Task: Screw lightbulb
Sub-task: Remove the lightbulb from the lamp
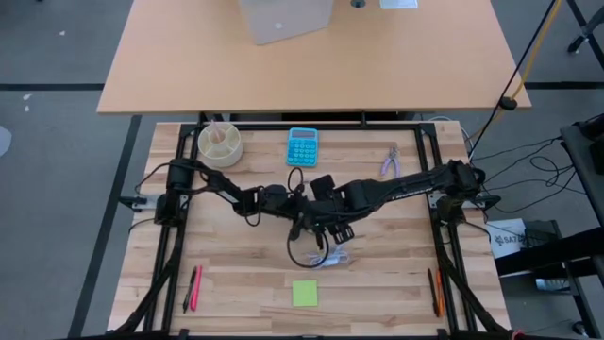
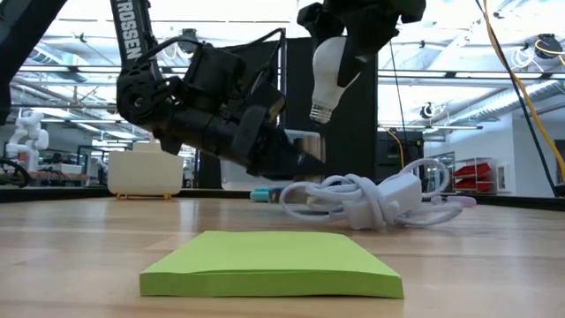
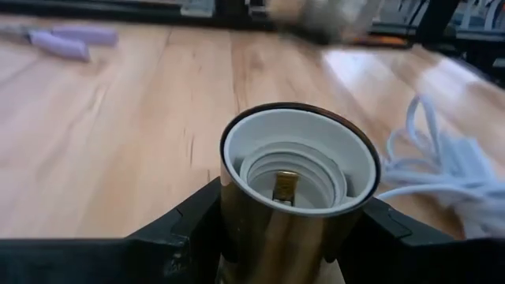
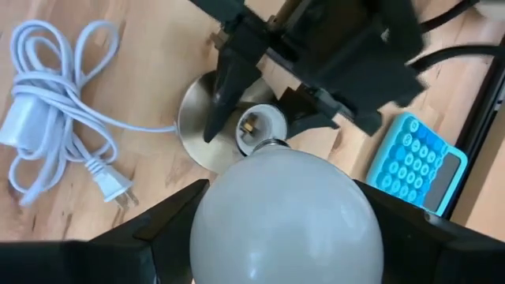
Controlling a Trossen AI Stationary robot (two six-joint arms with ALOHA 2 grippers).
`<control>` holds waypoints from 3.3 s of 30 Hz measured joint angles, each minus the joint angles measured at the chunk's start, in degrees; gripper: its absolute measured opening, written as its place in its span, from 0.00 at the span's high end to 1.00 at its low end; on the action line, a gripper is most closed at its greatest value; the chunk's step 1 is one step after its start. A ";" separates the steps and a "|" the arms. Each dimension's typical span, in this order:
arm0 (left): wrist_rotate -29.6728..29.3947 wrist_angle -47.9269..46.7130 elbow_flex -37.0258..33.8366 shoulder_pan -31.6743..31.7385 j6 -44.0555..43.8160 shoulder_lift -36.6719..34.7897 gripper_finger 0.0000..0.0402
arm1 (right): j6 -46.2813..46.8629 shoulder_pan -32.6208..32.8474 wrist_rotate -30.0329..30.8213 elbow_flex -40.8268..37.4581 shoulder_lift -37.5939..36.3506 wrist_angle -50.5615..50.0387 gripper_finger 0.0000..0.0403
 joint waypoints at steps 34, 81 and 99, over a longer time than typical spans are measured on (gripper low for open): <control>-11.94 -12.42 -11.00 -1.54 0.41 -28.80 0.28 | 16.75 -2.21 7.54 -0.74 -0.40 -6.57 0.31; -29.95 -13.86 -35.58 -5.84 1.64 -65.17 0.28 | 102.48 15.15 46.01 -50.02 -4.97 33.10 0.31; -29.44 -15.04 -35.58 -5.86 0.23 -65.17 0.28 | 103.21 17.04 44.26 -61.70 -4.97 57.33 0.31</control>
